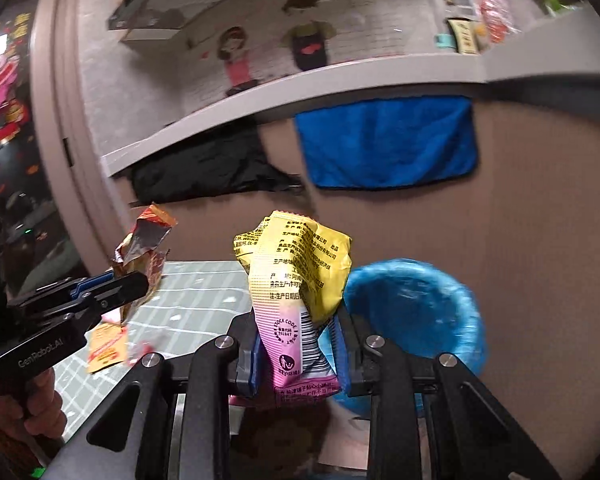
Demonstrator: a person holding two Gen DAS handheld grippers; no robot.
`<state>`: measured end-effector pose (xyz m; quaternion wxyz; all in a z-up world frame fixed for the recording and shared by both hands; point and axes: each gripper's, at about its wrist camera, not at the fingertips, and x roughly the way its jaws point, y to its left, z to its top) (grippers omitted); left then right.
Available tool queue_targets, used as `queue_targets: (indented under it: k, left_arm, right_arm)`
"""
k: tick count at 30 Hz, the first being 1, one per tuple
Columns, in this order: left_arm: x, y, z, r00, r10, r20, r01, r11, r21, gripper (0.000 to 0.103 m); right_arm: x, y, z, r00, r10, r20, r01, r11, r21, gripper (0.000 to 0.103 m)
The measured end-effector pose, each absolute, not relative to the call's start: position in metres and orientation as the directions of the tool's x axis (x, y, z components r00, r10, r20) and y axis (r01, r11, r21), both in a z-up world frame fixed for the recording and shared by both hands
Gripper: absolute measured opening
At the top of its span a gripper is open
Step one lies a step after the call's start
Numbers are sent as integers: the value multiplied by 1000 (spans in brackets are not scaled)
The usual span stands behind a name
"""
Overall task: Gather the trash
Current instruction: 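Carry both wrappers over the blue-lined bin and open both tools to drop them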
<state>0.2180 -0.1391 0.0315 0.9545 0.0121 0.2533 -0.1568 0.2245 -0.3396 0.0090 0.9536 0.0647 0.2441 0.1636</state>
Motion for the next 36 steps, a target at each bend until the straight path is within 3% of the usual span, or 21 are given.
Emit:
queue_targets:
  k: [23,36]
  left_arm:
    - [326,-200,-17,694,-411,-591,392,904,-168,18]
    - [360,-219,-46,674,-392,-627,400,906,-138,19]
  right_arm:
    - [296,-397,-21,828,209,-520,-104,969,223,26]
    - [326,-408,-51,798,201,-568,-71,968,242,26]
